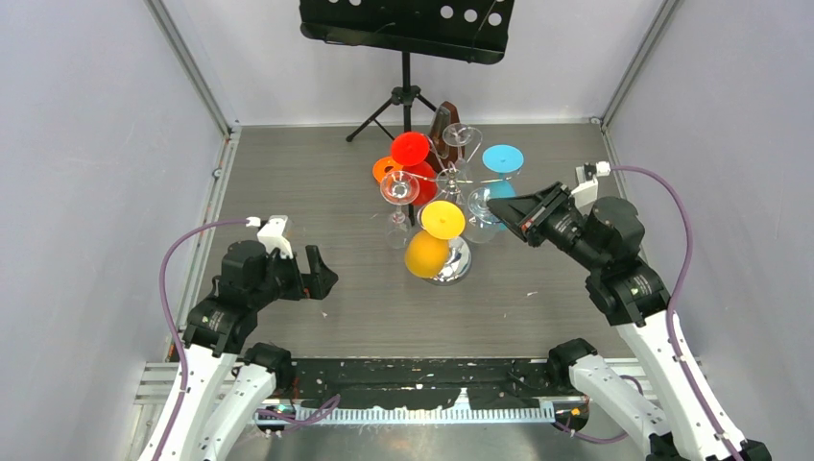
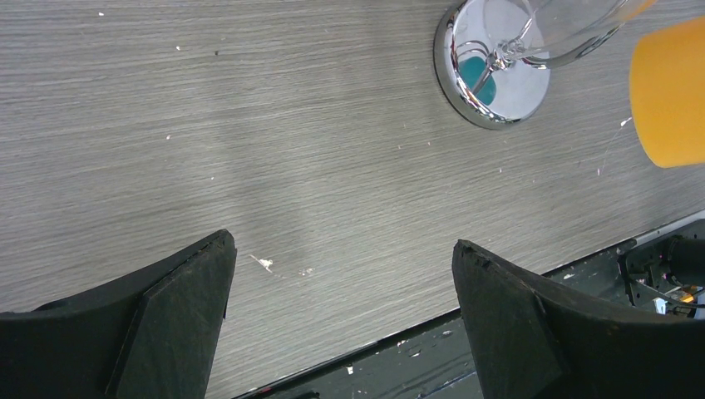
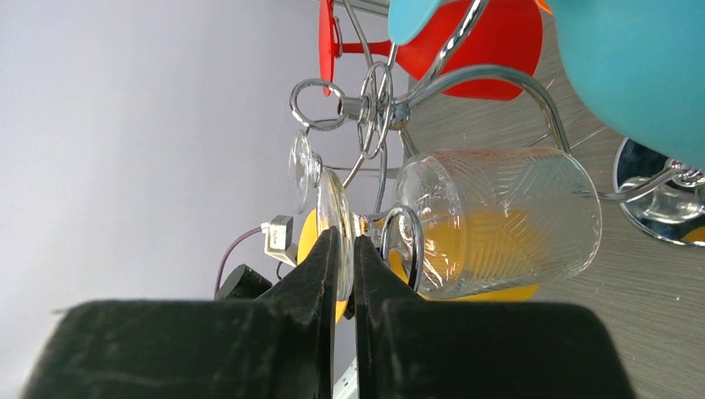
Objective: Take the wine glass off the wine glass rack
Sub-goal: Pick up the wine glass from the wine rack.
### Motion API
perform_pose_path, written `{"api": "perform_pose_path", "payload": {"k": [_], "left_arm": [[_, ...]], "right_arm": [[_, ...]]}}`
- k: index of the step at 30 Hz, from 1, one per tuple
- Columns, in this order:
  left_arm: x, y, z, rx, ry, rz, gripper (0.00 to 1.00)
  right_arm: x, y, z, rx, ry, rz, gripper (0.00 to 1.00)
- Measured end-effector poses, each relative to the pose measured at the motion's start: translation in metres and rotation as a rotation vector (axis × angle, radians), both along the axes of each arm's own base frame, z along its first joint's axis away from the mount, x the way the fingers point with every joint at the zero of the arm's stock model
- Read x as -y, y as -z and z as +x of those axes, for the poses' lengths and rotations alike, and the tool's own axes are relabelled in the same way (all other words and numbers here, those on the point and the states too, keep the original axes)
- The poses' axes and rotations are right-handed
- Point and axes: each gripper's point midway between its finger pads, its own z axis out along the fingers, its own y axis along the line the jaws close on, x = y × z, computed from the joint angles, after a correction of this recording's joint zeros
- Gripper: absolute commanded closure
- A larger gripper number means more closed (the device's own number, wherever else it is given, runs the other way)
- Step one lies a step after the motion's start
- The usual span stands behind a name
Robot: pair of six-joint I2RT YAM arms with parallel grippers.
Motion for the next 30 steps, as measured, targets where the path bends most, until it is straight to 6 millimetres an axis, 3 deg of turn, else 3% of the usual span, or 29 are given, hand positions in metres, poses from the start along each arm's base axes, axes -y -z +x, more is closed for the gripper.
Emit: {"api": "perform_pose_path", "payload": {"k": [14, 30], "left_arm": [[0.0, 0.001, 0.0, -0.003, 0.0, 0.001, 0.01], [0.0, 0.002, 0.001, -0.008, 0.0, 0.003, 0.01]], "right_arm": [[0.004, -0.013, 0.024, 0.006, 0.065, -0.043, 0.94], [0.027, -0.019, 0.019, 0.013, 0.15, -0.103, 0.94]]}}
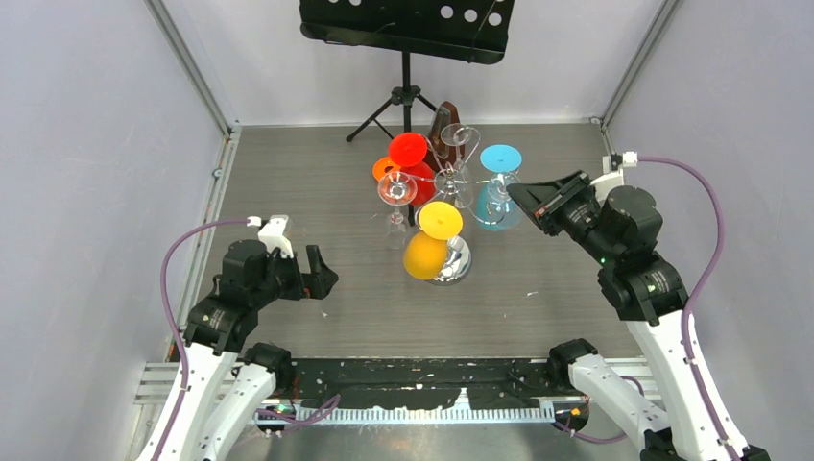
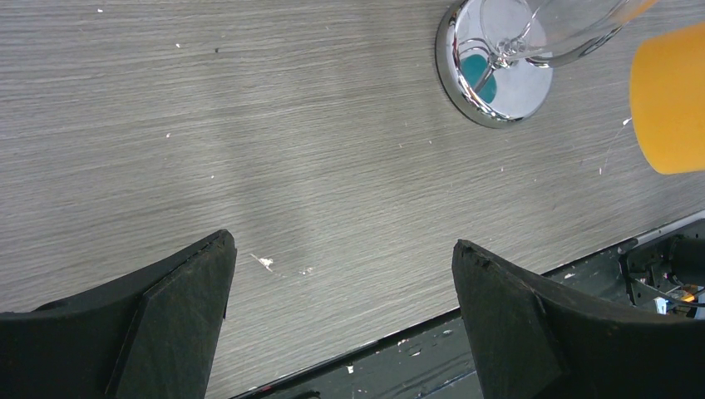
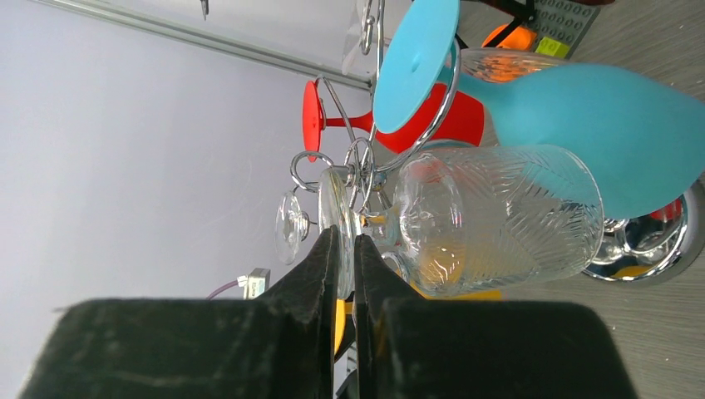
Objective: Take the wine glass off the wine glass rack
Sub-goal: Pick up the wine glass from the wine rack.
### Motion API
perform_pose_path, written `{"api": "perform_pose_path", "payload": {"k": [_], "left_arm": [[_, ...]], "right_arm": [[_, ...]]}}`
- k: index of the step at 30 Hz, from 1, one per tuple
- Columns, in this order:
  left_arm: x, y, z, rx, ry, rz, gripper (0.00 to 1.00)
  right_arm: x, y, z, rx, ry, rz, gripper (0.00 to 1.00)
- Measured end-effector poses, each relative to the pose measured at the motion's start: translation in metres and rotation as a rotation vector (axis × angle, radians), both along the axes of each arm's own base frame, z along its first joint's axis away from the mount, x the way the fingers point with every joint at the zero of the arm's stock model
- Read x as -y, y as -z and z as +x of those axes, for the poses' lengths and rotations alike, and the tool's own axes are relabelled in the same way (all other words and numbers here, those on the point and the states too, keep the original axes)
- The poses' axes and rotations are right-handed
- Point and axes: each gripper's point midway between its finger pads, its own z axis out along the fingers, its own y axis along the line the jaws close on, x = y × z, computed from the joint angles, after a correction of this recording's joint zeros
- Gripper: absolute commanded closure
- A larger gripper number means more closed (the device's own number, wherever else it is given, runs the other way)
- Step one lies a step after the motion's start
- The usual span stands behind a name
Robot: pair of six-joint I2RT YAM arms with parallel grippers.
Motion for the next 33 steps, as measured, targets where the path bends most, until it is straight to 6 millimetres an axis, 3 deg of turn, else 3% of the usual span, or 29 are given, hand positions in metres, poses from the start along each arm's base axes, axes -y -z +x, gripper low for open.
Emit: {"api": "perform_pose_path", "payload": {"k": [5, 18, 25, 33], "left_arm": [[0.0, 0.0, 0.0, 0.0, -0.001, 0.001, 0.01], [-0.002, 0.0, 0.001, 0.004, -0.008, 0.006, 0.01], [-0.002, -0.001, -0.001, 0.005, -0.007, 0.005, 0.01], [0.005, -0.009, -0.018, -0.022, 0.044, -0.03, 0.01]], "right_arm": [[0.01, -0.004, -0.01, 0.03, 0.03, -0.018, 0.94], [0.03, -0.015, -0.072, 0.152, 0.017, -0.067, 0.94], [0.022, 0.001, -0.096, 0.156, -0.096, -0.147, 0.94], [0.004, 0.027, -0.115, 0.18, -0.302, -0.268, 0.94]]}}
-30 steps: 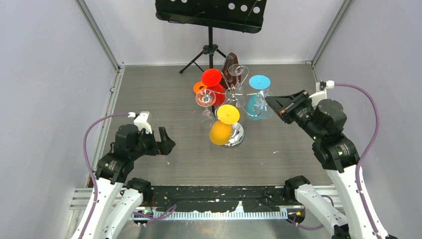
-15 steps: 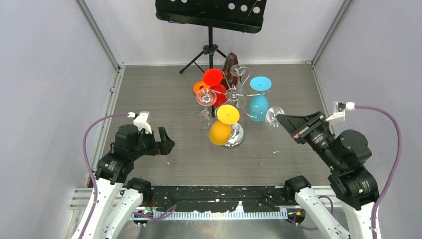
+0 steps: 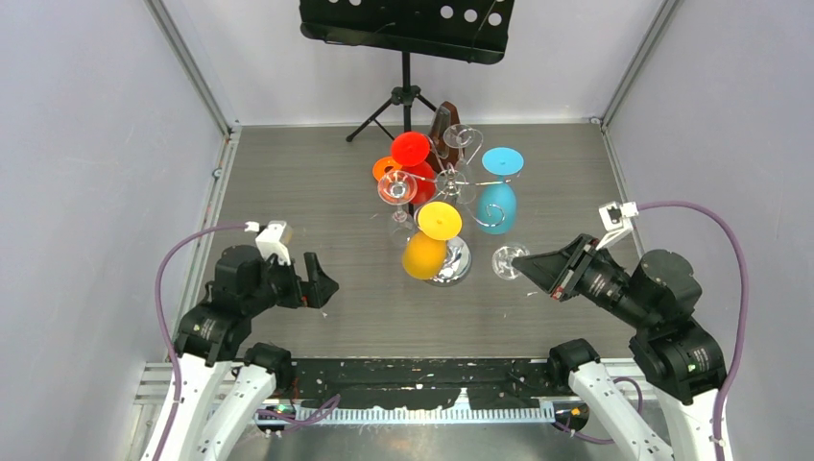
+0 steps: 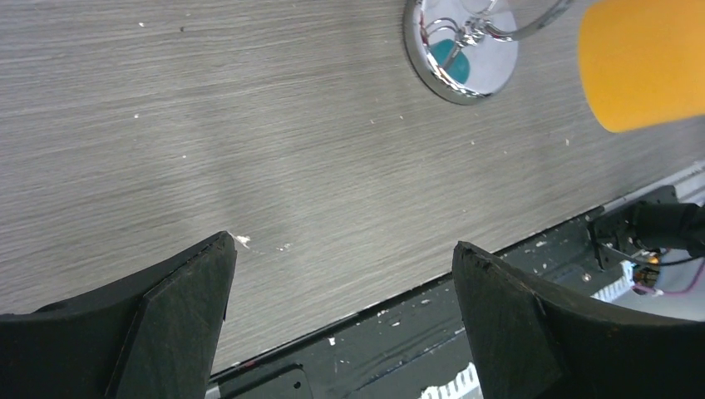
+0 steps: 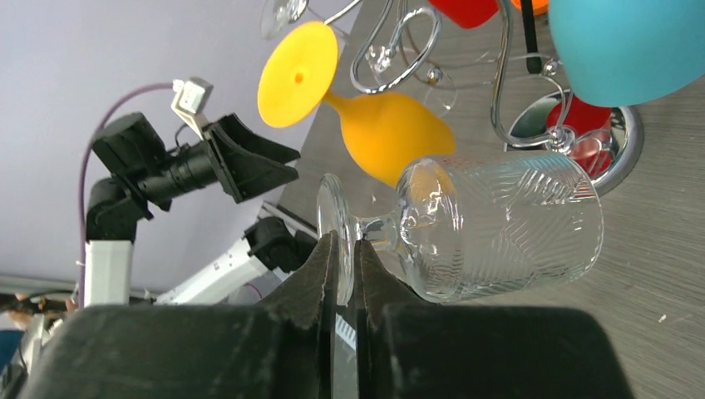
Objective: Take the wine glass off the wine glass rack
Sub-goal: Pick up the wine glass from the wine rack, then place the wine glass at the center of the board.
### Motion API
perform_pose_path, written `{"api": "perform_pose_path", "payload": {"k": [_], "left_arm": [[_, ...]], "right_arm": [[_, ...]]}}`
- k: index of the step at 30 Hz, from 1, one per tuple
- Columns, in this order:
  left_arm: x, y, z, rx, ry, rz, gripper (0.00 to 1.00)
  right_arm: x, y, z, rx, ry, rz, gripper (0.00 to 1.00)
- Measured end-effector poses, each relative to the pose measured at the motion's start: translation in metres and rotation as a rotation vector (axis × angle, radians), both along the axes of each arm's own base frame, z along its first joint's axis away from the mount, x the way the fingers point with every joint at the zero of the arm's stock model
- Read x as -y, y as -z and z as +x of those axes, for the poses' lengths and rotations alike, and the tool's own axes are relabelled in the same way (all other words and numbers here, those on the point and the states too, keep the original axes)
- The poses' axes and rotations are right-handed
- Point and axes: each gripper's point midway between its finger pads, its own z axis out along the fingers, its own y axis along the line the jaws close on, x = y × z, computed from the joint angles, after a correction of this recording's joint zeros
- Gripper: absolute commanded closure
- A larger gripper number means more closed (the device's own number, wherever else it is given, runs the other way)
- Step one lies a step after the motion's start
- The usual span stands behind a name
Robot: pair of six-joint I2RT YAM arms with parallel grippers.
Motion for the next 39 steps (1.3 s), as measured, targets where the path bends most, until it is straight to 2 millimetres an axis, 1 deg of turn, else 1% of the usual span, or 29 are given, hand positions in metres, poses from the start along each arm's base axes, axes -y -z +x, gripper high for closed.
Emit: {"api": "perform_pose_path", "payload": {"k": [4, 9, 15, 20, 26, 30, 35, 39], "left_arm": [[0.005, -0.008, -0.015, 0.001, 0.035, -0.042, 0.01], [0.018, -0.021, -0.031, -0.014, 0.096, -0.125, 0.01], [0.036, -0.03, -0.048, -0.069, 0.168, -0.235, 0.01], [0.046, -0.039, -0.06, -0.104, 0.204, -0.316, 0.01], [0.055, -0.051, -0.069, -0.13, 0.233, -0.406, 0.01], [0.06, -0.056, -0.072, -0.15, 0.246, -0.452, 0.01], [0.064, -0.061, -0.075, -0.171, 0.252, -0.49, 0.01], [0.065, -0.065, -0.08, -0.177, 0.257, -0.519, 0.01]], "right_arm": [[-0.007, 0.011, -0.005, 0.009, -0.092, -0.071, 0.94], [-0.014, 0.023, -0.01, 0.01, -0.197, -0.134, 0.94], [-0.022, 0.028, -0.021, 0.061, -0.317, -0.168, 0.94], [-0.027, 0.029, -0.029, 0.098, -0.396, -0.183, 0.94], [-0.036, 0.033, -0.035, 0.126, -0.484, -0.199, 0.94], [-0.051, 0.038, -0.046, 0.15, -0.59, -0.227, 0.94], [-0.083, 0.048, -0.07, 0.197, -0.77, -0.29, 0.94], [-0.099, 0.052, -0.072, 0.245, -0.805, -0.328, 0.94]]}}
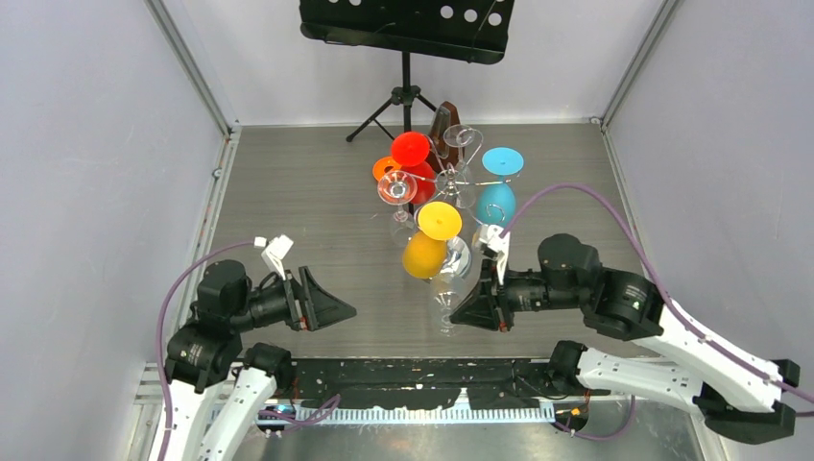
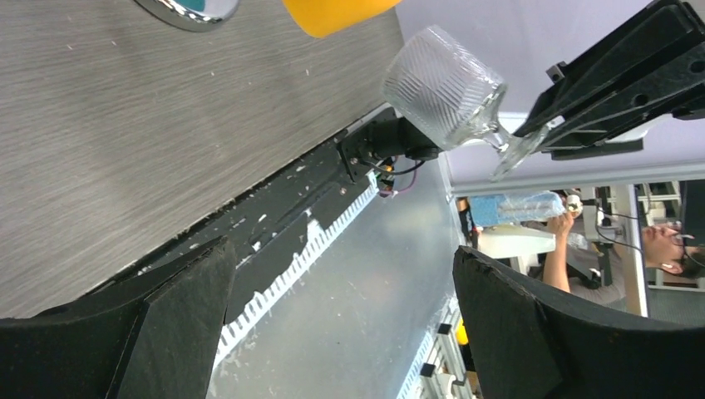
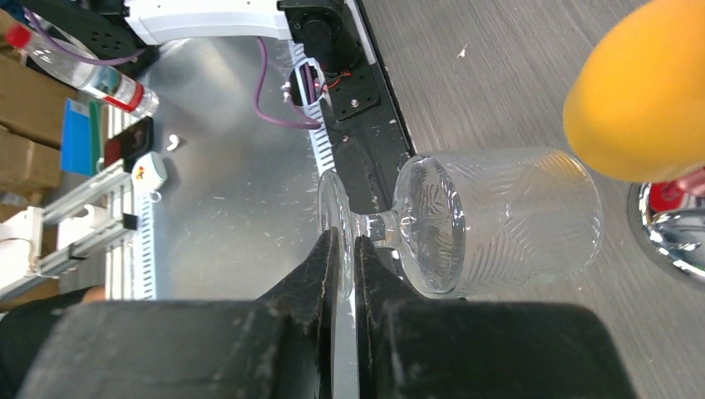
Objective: Take the wine glass off the wine glass rack
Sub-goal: Place the wine glass at the center of the board.
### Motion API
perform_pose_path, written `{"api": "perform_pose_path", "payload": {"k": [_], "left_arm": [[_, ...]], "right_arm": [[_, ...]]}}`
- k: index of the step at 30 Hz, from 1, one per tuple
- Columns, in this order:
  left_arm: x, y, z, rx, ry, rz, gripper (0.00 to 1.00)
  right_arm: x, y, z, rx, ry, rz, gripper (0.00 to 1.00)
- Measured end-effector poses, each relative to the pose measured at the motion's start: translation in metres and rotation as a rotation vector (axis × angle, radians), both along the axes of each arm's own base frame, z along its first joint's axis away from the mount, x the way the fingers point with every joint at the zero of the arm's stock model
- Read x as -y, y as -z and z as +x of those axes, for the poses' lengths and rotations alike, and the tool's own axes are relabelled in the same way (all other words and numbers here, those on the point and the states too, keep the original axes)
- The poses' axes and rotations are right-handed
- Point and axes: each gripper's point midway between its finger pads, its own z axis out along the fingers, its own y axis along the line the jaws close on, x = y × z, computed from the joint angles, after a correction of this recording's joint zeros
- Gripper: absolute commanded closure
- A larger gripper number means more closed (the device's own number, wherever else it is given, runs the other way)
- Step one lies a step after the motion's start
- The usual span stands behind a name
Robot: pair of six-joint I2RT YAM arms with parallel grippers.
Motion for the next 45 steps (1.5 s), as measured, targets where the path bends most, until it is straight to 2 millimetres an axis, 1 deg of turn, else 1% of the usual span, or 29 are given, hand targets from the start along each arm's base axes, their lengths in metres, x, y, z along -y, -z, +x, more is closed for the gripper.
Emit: {"api": "perform_pose_path", "payload": {"k": [6, 11, 14, 18, 22, 25, 32, 38, 42, 45], "left_arm": [[0.005, 0.0, -0.006, -0.043, 0.018, -0.054, 0.01], [0.007, -0.003, -0.01, -0.055, 0.032, -0.091, 0.01], [0.009, -0.007, -0.013, -0.049, 0.041, -0.116, 0.01], [0.012, -0.009, -0.014, -0.063, 0.052, -0.152, 0.01], [0.014, -0.008, -0.015, -0.092, 0.056, -0.189, 0.01], [0.015, -0.013, -0.017, -0.095, 0.065, -0.213, 0.01], [0.017, -0.022, -0.02, -0.088, 0.08, -0.247, 0.01], [0.018, -0.025, -0.021, -0.089, 0.085, -0.272, 0.01], [0.019, -0.028, -0.019, -0.088, 0.085, -0.288, 0.01], [0.02, -0.03, -0.017, -0.086, 0.088, -0.303, 0.03]], "right_arm": [[-0.027, 0.005, -0.001, 0.098, -0.049, -0.019, 0.94], [-0.045, -0.01, -0.008, 0.239, -0.097, 0.063, 0.94], [-0.055, -0.013, -0.011, 0.316, -0.125, 0.1, 0.94], [-0.07, -0.01, -0.018, 0.417, -0.171, 0.119, 0.94], [-0.083, -0.001, -0.021, 0.513, -0.194, 0.127, 0.94], [-0.091, 0.004, -0.018, 0.568, -0.189, 0.125, 0.94], [-0.11, 0.002, -0.007, 0.676, -0.118, 0.155, 0.94], [-0.126, 0.0, -0.007, 0.759, -0.083, 0.184, 0.94], [-0.131, -0.005, -0.007, 0.812, -0.06, 0.218, 0.94], [-0.137, -0.009, -0.008, 0.843, -0.047, 0.243, 0.94]]}}
